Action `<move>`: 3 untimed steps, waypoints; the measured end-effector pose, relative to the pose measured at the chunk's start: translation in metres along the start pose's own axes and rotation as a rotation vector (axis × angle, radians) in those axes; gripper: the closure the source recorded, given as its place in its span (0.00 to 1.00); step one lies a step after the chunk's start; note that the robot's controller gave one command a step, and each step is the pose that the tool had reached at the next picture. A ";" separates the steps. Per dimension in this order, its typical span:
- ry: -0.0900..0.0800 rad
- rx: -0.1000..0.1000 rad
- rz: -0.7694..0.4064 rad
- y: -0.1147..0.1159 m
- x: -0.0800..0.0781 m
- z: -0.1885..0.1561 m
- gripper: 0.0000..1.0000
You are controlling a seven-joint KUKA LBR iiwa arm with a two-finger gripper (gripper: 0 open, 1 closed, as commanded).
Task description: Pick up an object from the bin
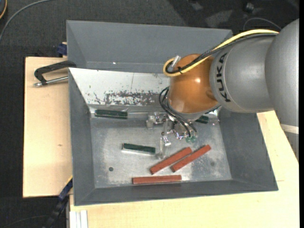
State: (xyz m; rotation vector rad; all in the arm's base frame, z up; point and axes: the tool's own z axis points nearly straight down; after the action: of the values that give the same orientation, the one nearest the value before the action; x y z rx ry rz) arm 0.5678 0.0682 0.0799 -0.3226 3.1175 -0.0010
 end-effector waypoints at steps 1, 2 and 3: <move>0.010 -0.007 -0.053 0.068 0.032 0.009 0.00; 0.007 -0.003 -0.045 0.062 0.031 0.008 1.00; -0.005 -0.001 -0.024 0.033 0.050 -0.092 1.00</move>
Offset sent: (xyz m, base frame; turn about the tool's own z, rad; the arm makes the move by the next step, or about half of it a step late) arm -0.0433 0.0535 -0.0092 -0.0452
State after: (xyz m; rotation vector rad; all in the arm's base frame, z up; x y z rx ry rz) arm 0.5114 0.0899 0.1714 -0.3601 3.1088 0.0005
